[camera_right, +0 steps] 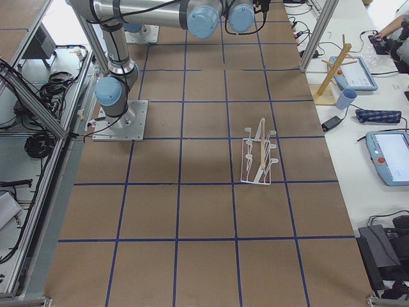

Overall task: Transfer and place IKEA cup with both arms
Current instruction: 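Carry the cup toward table center with right gripper while left gripper rises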

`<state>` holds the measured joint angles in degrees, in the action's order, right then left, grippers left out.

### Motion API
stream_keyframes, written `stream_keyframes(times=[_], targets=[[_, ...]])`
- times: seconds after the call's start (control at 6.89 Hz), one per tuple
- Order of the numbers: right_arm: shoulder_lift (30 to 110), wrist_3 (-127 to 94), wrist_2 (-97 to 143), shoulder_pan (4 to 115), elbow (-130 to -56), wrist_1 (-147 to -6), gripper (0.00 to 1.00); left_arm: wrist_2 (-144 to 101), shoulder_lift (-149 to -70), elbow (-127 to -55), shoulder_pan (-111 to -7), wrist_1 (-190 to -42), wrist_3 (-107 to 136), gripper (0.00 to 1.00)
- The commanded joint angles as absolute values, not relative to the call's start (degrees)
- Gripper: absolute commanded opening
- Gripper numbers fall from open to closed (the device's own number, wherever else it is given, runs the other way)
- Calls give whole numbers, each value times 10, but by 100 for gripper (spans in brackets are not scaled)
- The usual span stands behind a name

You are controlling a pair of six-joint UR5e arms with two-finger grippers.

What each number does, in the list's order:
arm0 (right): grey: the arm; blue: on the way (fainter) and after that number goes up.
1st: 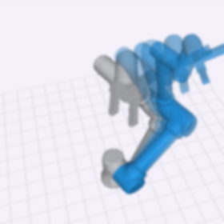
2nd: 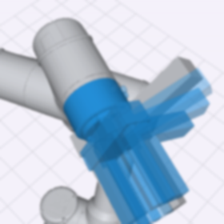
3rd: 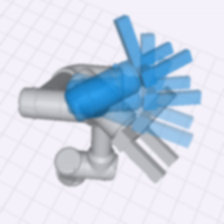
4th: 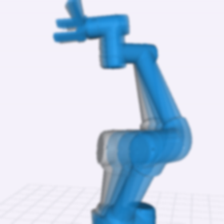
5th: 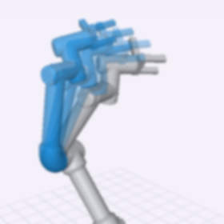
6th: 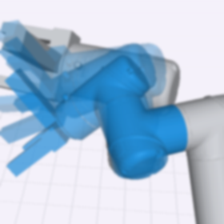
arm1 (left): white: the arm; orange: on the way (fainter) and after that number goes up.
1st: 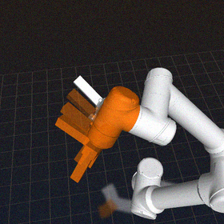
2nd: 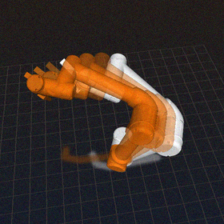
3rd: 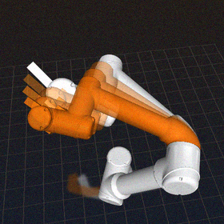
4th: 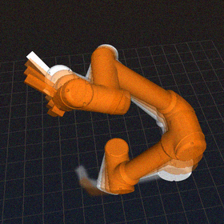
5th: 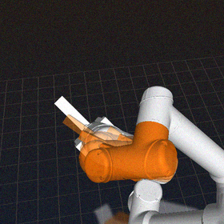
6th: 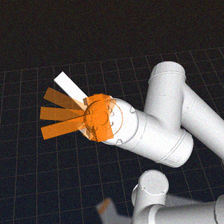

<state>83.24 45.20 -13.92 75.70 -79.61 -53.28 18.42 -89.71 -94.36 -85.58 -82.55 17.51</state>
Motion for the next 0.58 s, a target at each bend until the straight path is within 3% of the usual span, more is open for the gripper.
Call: stream_keyframes(times=[0.0,0.44], targets=[[834,454,-141,766,-815,-533,47,131,-896,-939,-856,-775,234,100],[835,452,-140,795,-818,-533,48,98,-930,-945,-862,-616,321,100]])
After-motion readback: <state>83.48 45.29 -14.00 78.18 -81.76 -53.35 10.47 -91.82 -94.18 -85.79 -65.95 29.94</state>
